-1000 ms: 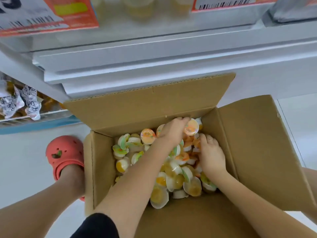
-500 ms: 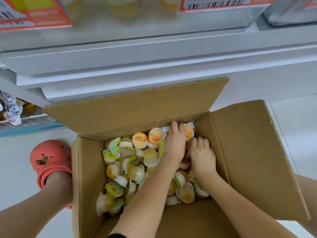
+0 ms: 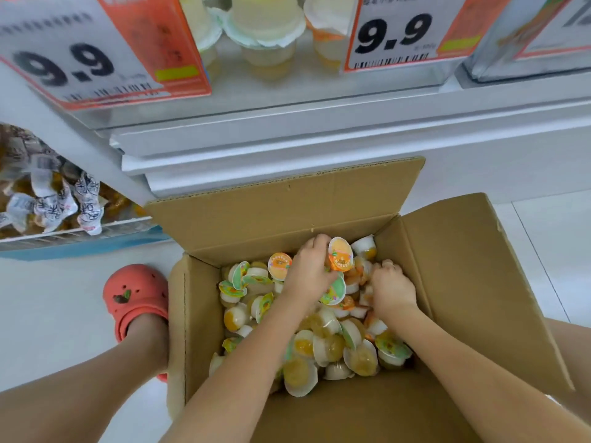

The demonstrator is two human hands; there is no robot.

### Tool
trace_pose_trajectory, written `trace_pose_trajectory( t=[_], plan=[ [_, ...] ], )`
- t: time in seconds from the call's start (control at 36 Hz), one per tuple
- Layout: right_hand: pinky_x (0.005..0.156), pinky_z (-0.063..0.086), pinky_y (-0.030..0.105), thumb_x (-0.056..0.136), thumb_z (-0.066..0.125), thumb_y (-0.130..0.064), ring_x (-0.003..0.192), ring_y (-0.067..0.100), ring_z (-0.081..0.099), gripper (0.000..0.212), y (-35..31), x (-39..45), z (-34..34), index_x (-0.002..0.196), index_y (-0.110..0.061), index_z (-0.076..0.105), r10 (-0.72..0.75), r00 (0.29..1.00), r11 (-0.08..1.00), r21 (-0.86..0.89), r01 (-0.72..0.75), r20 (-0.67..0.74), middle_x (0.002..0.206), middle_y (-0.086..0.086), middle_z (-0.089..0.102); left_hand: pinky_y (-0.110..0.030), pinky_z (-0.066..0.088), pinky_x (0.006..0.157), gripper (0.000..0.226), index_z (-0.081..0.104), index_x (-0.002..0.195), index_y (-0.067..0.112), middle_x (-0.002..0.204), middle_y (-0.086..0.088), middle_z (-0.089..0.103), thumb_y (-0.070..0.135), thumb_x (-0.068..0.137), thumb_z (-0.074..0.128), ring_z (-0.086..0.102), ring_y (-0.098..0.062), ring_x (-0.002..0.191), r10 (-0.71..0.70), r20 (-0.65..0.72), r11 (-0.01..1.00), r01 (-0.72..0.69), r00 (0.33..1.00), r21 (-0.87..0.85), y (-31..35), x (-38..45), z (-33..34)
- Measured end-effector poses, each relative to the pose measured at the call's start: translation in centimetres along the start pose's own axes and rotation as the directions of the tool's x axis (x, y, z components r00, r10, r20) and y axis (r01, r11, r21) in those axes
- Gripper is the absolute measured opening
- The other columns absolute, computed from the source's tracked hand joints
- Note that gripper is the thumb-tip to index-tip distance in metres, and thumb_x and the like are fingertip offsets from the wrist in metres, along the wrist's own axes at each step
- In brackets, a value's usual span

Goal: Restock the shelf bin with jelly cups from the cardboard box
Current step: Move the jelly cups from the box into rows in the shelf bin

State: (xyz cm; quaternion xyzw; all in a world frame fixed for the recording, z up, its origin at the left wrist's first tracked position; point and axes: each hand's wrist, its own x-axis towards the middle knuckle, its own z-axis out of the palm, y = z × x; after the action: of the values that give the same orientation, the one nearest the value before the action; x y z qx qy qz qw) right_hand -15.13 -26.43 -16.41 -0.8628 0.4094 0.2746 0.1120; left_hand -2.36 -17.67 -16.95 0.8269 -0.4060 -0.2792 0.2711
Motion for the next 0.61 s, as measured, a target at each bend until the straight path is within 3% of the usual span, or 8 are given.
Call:
trace_pose_trajectory(
  t=[0.08, 0.14, 0.19, 0.25, 0.31, 0.42, 0.5, 0.61],
  plan=[
    [0.072, 0.047, 0.03, 0.08, 0.074, -0.03, 0.096, 0.019, 0.057, 0.035, 0.1, -0.5, -1.0, 0.102, -0.012, 0.055, 0.115, 0.993, 0.92, 0.375, -0.117, 0.029, 0.111, 0.007, 0.056, -0.028, 0.04, 0.074, 0.045, 0.049, 0.114, 0.013, 0.114, -0.004, 0.053, 0.012, 0.074, 0.07, 0.052, -0.022, 0.105, 0.008, -0.019, 1.0, -0.009, 1.0, -0.029, 0.0, -1.5, -1.3],
    [0.056, 0.042, 0.025, 0.074, 0.08, -0.037, 0.067, 0.013, 0.054, 0.037, 0.1, -1.2, -2.3, 0.086, -0.011, 0.057, 0.102, 0.983, 0.693, 0.698, -0.181, 0.153, 0.083, 0.003, 0.061, -0.028, 0.042, 0.078, 0.053, 0.048, 0.12, 0.014, 0.117, -0.002, 0.049, 0.013, 0.073, 0.071, 0.052, -0.02, 0.106, 0.006, -0.015, 0.999, -0.007, 1.0, -0.035, 0.4, -2.3, -2.4],
    [0.049, 0.04, 0.024, 0.073, 0.08, -0.036, 0.055, 0.013, 0.048, 0.047, 0.2, -2.2, -3.8, 0.103, -0.007, 0.057, -0.01, 0.947, 0.363, 0.884, -0.296, 0.321, 0.079, 0.008, 0.06, -0.03, 0.045, 0.08, 0.061, 0.049, 0.125, 0.014, 0.113, -0.002, 0.045, 0.012, 0.069, 0.074, 0.052, -0.019, 0.104, 0.0, 0.007, 0.998, 0.001, 1.0, -0.062, 1.2, -3.1, -3.8],
    [0.051, 0.041, 0.023, 0.07, 0.083, -0.035, 0.061, 0.016, 0.05, 0.07, 0.4, -3.2, -5.7, 0.123, -0.004, 0.049, -0.137, 0.917, 0.173, 0.921, -0.35, 0.374, 0.094, 0.014, 0.061, -0.027, 0.043, 0.072, 0.056, 0.057, 0.119, 0.015, 0.101, -0.001, 0.042, 0.011, 0.065, 0.075, 0.053, -0.02, 0.098, 0.019, -0.011, 0.995, -0.02, 1.0, -0.099, 2.2, -3.8, -5.8],
    [0.058, 0.04, 0.023, 0.055, 0.09, -0.039, 0.076, 0.02, 0.051, 0.086, 0.5, -4.2, -8.1, 0.123, -0.002, 0.052, -0.258, 0.897, 0.097, 0.933, -0.345, 0.359, 0.099, 0.015, 0.061, -0.021, 0.037, 0.07, 0.053, 0.061, 0.113, 0.015, 0.097, 0.0, 0.042, 0.01, 0.062, 0.077, 0.051, -0.018, 0.098, 0.036, -0.057, 0.992, -0.042, 0.998, -0.122, 3.3, -4.6, -8.3],
    [0.046, 0.034, 0.017, 0.07, 0.072, -0.027, 0.058, 0.011, 0.047, 0.037, 0.3, -6.9, -13.8, 0.101, -0.011, 0.058, -0.412, 0.861, -0.026, 0.941, -0.337, 0.297, 0.076, 0.006, 0.063, -0.016, 0.036, 0.072, 0.055, 0.059, 0.108, 0.016, 0.094, 0.003, 0.044, 0.009, 0.058, 0.08, 0.045, -0.012, 0.093, 0.1, -0.109, 0.987, -0.112, 0.989, -0.111, 5.9, -6.1, -14.0],
    [0.041, 0.034, 0.016, 0.072, 0.071, -0.027, 0.054, 0.009, 0.048, 0.037, -0.1, -8.9, -17.9, 0.102, -0.015, 0.054, -0.452, 0.865, 0.006, 0.97, -0.243, 0.219, 0.073, 0.004, 0.06, -0.003, 0.035, 0.069, 0.056, 0.058, 0.109, 0.019, 0.091, 0.006, 0.045, 0.006, 0.059, 0.08, 0.047, -0.014, 0.091, 0.14, -0.102, 0.981, -0.152, 0.985, -0.117, 8.3, -7.2, -17.8],
    [0.041, 0.034, 0.018, 0.08, 0.06, -0.041, 0.052, 0.009, 0.048, 0.026, -0.7, -12.3, -23.1, 0.093, -0.019, 0.055, -0.527, 0.849, -0.042, 0.996, -0.082, 0.047, 0.07, 0.0, 0.055, -0.026, 0.051, 0.081, 0.059, 0.059, 0.108, 0.024, 0.109, -0.004, 0.057, 0.015, 0.057, 0.087, 0.06, -0.019, 0.092, 0.174, -0.091, 0.956, -0.19, 0.981, -0.225, 11.7, -8.4, -21.1]
  ],
)
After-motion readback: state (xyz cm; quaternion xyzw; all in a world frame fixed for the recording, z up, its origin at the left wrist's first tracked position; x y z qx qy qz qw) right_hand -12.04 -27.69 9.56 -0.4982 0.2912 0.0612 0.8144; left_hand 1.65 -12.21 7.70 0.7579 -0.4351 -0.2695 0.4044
